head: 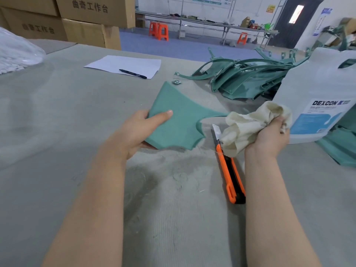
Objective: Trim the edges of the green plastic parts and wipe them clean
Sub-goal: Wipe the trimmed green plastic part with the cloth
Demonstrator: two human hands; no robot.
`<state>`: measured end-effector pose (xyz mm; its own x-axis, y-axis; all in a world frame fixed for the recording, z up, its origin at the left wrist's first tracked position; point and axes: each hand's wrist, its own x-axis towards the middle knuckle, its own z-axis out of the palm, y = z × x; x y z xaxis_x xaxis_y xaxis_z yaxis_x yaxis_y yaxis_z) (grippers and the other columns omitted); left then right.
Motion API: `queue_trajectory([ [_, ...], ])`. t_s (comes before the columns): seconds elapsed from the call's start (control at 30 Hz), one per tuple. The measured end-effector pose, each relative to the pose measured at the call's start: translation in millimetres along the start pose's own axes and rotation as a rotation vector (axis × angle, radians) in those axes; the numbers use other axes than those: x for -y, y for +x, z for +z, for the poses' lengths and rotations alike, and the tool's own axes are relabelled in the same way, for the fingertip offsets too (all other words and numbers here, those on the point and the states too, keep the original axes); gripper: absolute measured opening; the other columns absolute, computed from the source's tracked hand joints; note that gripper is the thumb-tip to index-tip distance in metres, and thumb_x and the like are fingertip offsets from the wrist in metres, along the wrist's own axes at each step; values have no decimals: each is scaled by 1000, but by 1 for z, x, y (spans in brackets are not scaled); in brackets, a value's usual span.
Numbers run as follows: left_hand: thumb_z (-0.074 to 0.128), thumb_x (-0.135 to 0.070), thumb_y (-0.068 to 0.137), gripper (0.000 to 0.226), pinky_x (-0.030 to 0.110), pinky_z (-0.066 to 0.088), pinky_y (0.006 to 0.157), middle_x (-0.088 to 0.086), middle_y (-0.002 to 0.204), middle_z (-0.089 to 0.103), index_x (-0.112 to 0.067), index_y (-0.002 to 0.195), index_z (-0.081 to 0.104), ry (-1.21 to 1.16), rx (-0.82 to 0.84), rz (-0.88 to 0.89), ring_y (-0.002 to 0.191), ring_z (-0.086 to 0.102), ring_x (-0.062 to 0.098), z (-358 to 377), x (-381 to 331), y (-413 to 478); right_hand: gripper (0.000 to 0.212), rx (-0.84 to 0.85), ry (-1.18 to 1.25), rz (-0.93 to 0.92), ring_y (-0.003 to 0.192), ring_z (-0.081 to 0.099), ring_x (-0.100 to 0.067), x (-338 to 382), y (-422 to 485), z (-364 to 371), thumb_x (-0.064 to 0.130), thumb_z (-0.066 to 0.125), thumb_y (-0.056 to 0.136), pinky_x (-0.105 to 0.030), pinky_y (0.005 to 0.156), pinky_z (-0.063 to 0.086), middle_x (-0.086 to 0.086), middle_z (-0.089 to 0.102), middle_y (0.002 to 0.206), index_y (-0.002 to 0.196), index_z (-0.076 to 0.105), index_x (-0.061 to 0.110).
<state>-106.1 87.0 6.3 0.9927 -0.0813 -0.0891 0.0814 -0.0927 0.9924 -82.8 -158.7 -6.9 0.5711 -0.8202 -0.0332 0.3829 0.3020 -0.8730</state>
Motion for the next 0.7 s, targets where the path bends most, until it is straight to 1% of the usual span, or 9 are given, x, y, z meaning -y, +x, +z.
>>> queue_trajectory([
  [0.07, 62, -33, 88, 17, 28, 54, 47, -2, 79, 74, -19, 96, 67, -105, 110, -52, 63, 70, 11, -2, -1, -3, 17, 18, -29, -20, 78, 61, -11, -2, 0, 0, 22, 48, 101, -25, 75, 52, 3, 61, 86, 85, 52, 21],
  [0.17, 64, -27, 81, 25, 36, 60, 56, 6, 92, 75, -16, 103, 66, -300, 192, -135, 73, 72, 20, -3, 0, -3, 21, 70, -119, -104, 79, 56, -12, -4, -1, 1, 17, 47, 101, -28, 78, 49, 4, 56, 83, 81, 48, 23],
  [0.27, 55, -15, 94, 17, 27, 59, 60, 3, 90, 75, -12, 107, 65, -318, 106, -89, 71, 72, 15, -2, 1, 1, 25, 82, -185, -168, 76, 52, -9, -4, -6, 4, 16, 46, 100, -23, 75, 45, 6, 53, 80, 77, 45, 25],
  [0.33, 54, -15, 95, 13, 24, 58, 59, -1, 85, 75, -14, 102, 66, -310, 77, -29, 71, 72, 13, -2, 1, 3, 22, 30, -121, -164, 74, 55, -3, -2, -9, 5, 19, 45, 102, -16, 72, 45, 9, 57, 82, 81, 49, 26],
  [0.4, 56, -16, 95, 12, 24, 58, 60, -2, 86, 76, -17, 101, 66, -313, 54, 17, 74, 72, 13, -2, 1, 4, 18, -41, -35, -119, 79, 60, -3, 1, -7, 4, 23, 44, 103, -17, 74, 48, 8, 61, 89, 88, 53, 24],
  [0.5, 58, -18, 95, 8, 25, 57, 59, -6, 82, 75, -18, 96, 66, -363, -97, 60, 73, 72, 12, -6, 2, 7, 14, -118, 85, -95, 90, 61, -11, 5, -1, 0, 19, 43, 103, -21, 82, 51, -1, 63, 104, 109, 54, 14],
  [0.57, 58, -18, 95, 8, 24, 56, 58, -8, 80, 75, -20, 93, 66, -348, -166, 110, 72, 72, 10, -7, 2, 9, 19, -94, 5, -154, 94, 58, -12, 7, -4, 2, 9, 44, 101, -17, 84, 48, -5, 59, 111, 119, 51, 9],
  [0.63, 58, -20, 95, 9, 27, 57, 67, -8, 87, 75, -22, 94, 67, -265, -182, 164, 80, 72, 12, -4, 2, 10, 34, -15, -71, -218, 104, 57, -13, 6, -10, 7, -3, 43, 94, -15, 90, 46, -3, 57, 116, 124, 50, 11],
  [0.7, 58, -21, 96, 11, 31, 56, 78, -7, 94, 74, -25, 96, 68, -169, -154, 233, 90, 71, 14, -1, 4, 9, 41, 57, -123, -265, 106, 58, -12, 5, -15, 10, -11, 40, 87, -14, 94, 46, 1, 59, 112, 115, 53, 17],
])
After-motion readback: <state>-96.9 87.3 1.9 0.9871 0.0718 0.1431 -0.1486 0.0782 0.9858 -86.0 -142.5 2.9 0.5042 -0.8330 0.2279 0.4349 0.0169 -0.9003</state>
